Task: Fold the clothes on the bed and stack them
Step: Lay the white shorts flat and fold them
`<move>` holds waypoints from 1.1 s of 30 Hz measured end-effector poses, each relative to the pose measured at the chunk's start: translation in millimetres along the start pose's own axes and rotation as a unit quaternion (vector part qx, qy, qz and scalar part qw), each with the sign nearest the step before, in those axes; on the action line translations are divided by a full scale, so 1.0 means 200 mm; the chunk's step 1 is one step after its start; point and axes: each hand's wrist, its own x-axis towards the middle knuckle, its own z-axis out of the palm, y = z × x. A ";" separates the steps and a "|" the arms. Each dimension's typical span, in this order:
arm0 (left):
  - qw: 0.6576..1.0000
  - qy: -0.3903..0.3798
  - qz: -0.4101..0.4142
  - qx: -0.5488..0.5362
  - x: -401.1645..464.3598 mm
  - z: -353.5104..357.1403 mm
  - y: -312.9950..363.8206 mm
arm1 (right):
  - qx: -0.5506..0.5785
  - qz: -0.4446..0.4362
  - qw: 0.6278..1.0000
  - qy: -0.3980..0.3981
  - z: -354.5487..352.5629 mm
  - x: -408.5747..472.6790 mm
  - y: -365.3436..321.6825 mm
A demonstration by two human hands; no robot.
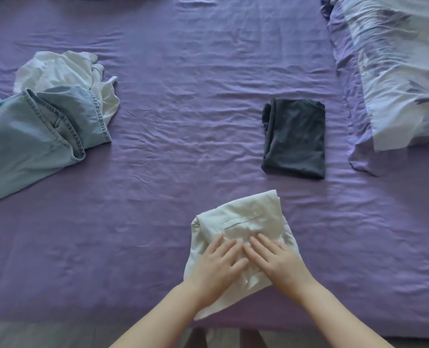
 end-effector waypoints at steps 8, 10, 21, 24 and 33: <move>0.957 0.034 -0.280 -0.064 -0.09 0.04 -0.04 | 0.032 0.035 0.997 -0.063 0.05 -0.07 -0.03; 0.967 -0.037 -0.252 -0.022 -0.02 0.05 -0.09 | 0.048 0.045 0.993 -0.102 0.05 -0.08 -0.03; 0.940 -0.264 -0.208 0.062 0.12 0.06 -0.10 | 0.117 0.073 0.970 -0.201 0.03 -0.09 -0.09; 0.940 -0.258 -0.211 0.065 0.12 0.09 -0.09 | 0.095 0.110 0.984 -0.098 0.02 0.02 -0.07; 0.929 -0.260 -0.261 0.031 0.13 0.10 -0.05 | 0.095 0.437 0.894 -0.006 -0.08 0.35 0.17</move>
